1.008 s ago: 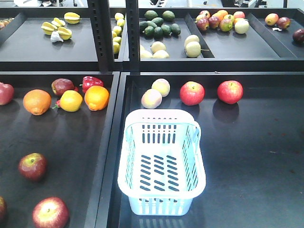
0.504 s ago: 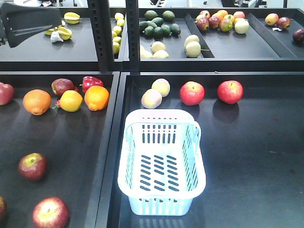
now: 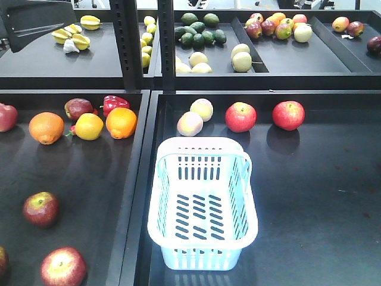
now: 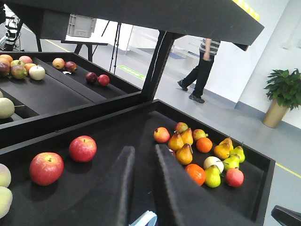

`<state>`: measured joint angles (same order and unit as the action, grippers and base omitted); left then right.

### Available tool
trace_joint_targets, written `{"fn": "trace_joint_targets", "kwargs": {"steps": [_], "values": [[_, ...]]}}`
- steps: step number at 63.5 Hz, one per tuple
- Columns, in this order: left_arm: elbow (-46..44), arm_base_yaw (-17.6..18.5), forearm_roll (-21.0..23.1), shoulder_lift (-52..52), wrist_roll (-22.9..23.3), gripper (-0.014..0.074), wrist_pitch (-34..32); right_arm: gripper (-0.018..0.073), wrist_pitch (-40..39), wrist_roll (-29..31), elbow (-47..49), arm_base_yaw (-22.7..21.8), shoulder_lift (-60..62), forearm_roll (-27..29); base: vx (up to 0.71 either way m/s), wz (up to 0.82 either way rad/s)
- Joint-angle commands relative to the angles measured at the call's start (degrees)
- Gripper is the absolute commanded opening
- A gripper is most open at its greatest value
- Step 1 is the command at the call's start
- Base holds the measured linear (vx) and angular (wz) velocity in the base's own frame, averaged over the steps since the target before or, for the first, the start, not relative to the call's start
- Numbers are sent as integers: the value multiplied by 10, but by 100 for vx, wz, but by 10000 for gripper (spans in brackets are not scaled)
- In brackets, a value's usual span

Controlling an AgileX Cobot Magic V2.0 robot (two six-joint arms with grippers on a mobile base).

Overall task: Pick three apples into basket with both arms
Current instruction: 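Reach the left gripper over the basket and close on its handle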

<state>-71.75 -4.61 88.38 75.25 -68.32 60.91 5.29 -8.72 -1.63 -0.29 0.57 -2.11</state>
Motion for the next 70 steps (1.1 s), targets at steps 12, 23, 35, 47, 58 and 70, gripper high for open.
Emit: {"fn": "trace_joint_targets", "kwargs": {"steps": [12, 23, 35, 47, 58, 70], "values": [[-17, 4, 45, -14, -2, 104, -3, -5, -39, 2, -2, -3, 7, -6, 0, 0], [-17, 4, 44, -14, -2, 108, 0, -5, -39, 2, -2, -3, 7, -6, 0, 0], [-19, 4, -5, -14, -2, 204, -1, -5, -39, 2, -2, -3, 7, -6, 0, 0], [-47, 26, -50, -7, -1, 465, -56, -5, -39, 2, -2, -3, 7, -6, 0, 0], [-138, 75, -198, 41, 75, 571, -21, -5, -39, 2, -2, -3, 7, -6, 0, 0], [-237, 155, -338, 120, 101, 552, -9, -5, -39, 2, -2, -3, 7, -6, 0, 0]]}}
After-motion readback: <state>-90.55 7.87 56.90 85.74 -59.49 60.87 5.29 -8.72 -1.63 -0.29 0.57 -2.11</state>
